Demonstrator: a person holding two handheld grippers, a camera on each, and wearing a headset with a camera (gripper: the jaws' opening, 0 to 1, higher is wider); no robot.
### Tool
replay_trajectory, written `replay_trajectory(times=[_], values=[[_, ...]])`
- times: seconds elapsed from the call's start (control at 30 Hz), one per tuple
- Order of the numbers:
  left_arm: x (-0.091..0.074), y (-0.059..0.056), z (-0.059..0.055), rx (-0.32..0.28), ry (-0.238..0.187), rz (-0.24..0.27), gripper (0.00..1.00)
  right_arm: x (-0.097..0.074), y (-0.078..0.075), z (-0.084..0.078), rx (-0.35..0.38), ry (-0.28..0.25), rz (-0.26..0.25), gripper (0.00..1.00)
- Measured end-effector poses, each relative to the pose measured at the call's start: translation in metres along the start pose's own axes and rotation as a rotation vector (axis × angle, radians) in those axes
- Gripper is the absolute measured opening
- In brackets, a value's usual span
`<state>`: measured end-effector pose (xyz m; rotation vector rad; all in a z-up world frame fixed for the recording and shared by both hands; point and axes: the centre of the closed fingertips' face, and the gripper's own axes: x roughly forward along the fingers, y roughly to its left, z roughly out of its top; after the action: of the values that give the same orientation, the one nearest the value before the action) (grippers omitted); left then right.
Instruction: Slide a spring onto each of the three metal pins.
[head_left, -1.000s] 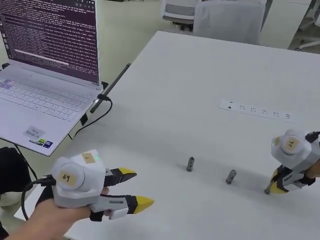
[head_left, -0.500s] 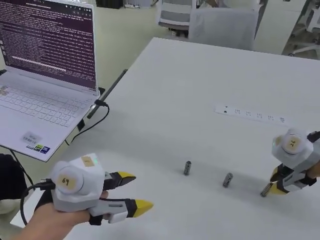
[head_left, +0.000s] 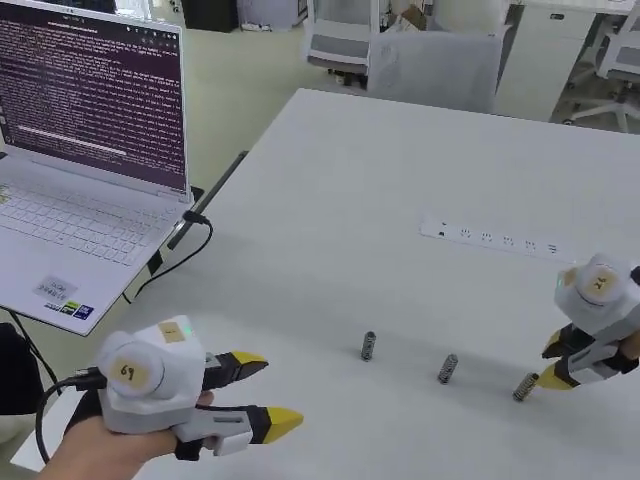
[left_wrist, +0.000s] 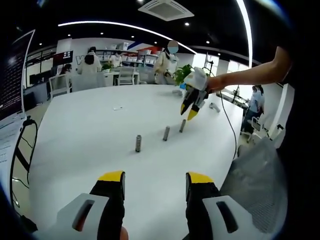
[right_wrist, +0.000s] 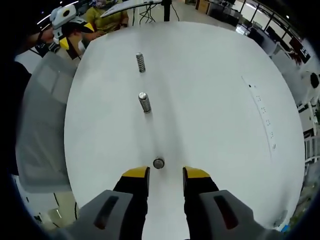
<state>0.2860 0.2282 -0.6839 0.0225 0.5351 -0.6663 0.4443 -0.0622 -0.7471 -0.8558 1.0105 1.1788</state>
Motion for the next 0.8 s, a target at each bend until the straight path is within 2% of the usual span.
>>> replay_trajectory(times=[0.23,0.47,0.57,0.8], values=[[0.002,-0.001,0.003,-0.005,-0.008,0.0,0.43,-0.008,0.003,-0.006,0.107,-0.078,-0.022,0.28],[0.003,-0.001,0.007,-0.008,-0.018,-0.001,0.43,-0.017,0.005,-0.009,0.257,-0.199,-0.061,0.32],[0.003,-0.001,0.007,-0.005,-0.02,-0.001,0.43,-0.022,0.01,-0.007,0.323,-0.262,-0.077,0.33],[0.003,0.0,0.008,-0.003,-0.022,-0.002,0.43,-0.029,0.023,-0.005,0.383,-0.327,-0.09,0.34]])
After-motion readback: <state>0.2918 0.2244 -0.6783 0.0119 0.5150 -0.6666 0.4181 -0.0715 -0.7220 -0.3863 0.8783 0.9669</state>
